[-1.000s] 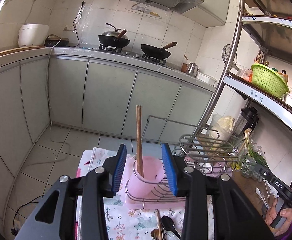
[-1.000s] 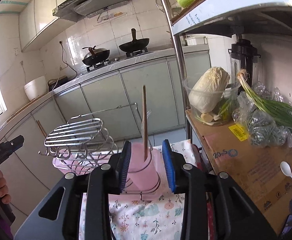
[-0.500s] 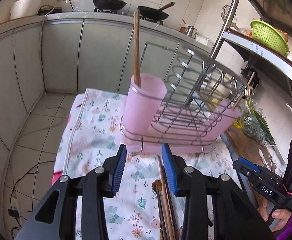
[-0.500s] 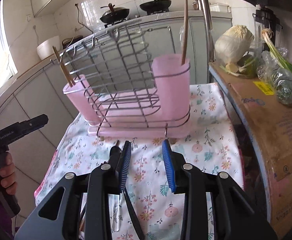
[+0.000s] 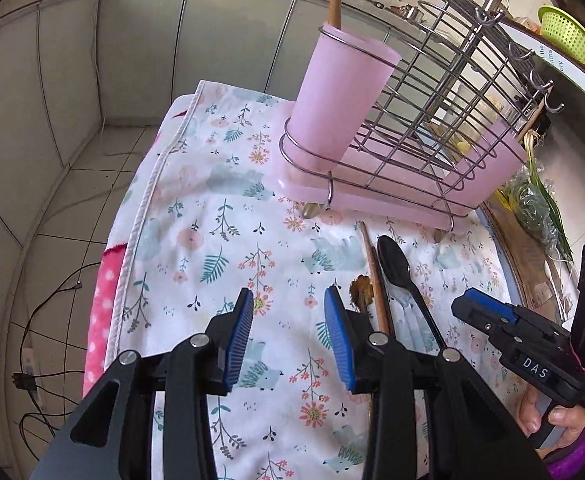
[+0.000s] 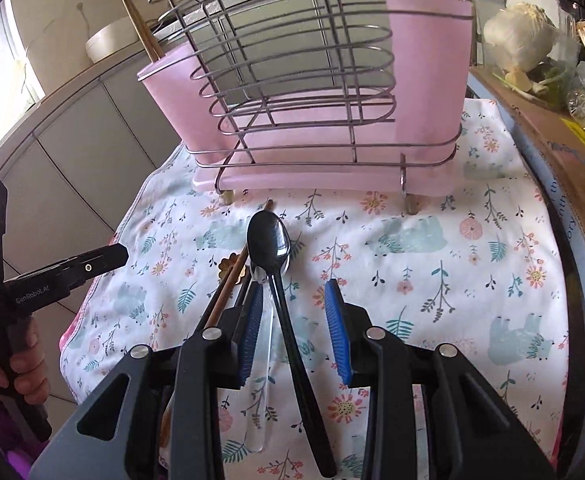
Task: Organize utensils
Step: 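Lower the right gripper to the cloth and close on the black spoon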
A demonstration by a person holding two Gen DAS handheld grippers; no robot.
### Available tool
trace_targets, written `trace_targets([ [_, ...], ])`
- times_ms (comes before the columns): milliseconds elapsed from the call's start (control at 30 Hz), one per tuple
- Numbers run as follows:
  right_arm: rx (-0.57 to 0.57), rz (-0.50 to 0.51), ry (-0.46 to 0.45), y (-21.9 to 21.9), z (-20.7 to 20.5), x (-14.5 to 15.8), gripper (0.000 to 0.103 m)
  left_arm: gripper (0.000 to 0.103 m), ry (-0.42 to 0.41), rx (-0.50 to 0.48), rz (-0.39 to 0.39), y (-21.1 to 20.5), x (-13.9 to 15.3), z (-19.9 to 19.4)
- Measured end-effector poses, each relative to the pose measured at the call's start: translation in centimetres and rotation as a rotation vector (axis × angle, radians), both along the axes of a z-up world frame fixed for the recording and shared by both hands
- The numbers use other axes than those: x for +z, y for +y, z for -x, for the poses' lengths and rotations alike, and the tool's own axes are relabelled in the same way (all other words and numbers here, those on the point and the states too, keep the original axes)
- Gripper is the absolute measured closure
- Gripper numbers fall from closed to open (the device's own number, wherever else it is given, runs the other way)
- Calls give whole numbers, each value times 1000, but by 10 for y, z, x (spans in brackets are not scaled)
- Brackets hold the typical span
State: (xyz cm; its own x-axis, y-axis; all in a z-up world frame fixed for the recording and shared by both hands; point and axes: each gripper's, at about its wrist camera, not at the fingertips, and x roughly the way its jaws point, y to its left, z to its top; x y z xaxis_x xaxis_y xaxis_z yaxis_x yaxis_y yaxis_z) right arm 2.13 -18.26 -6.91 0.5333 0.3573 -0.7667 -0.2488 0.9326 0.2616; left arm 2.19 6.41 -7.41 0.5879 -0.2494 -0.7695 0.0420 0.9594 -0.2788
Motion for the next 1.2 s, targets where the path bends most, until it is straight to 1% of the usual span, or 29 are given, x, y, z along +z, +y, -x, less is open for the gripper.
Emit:
trace_targets([
  [267,5,5,55,7,-5,-21,72,67,9,-6,5,-1,-3,-1],
  [300,3,6,61,7,-6,-23,74,67,12,-6,7,-1,-3,-1],
  [367,-6,6,74,6,-6,-27,86,67,15,-6,11,-1,-4,-1],
  [400,-12,2,81,5,-7,-29,87,67,17,-5,11,-1,-5,-1],
  [467,-15,-20,91,4,-8,-32,93,67,19,-6,10,-2,-5,-1],
  [533,-12,-16,80,4,-6,-31,96,67,20,-7,10,-3,-5,-1],
  [600,-19,-15,66,2,-4,-28,102,67,20,-7,11,-3,-5,-1],
  [633,-26,-18,62,1,-4,-27,103,67,20,-7,11,-3,-5,-1],
  [833,-72,-47,69,-12,-4,-24,103,67,30,-6,26,-2,-6,-2],
  [967,-50,-83,86,-11,-6,-20,102,67,31,-15,32,-4,-6,-2],
  [1133,7,-46,80,4,-16,-15,102,67,34,-24,35,-6,-8,-2],
  [1167,16,-36,81,8,-19,-15,98,67,36,-25,36,-5,-8,-2],
  [1200,25,-23,86,11,-22,-15,88,67,37,-26,36,-5,-9,-2],
])
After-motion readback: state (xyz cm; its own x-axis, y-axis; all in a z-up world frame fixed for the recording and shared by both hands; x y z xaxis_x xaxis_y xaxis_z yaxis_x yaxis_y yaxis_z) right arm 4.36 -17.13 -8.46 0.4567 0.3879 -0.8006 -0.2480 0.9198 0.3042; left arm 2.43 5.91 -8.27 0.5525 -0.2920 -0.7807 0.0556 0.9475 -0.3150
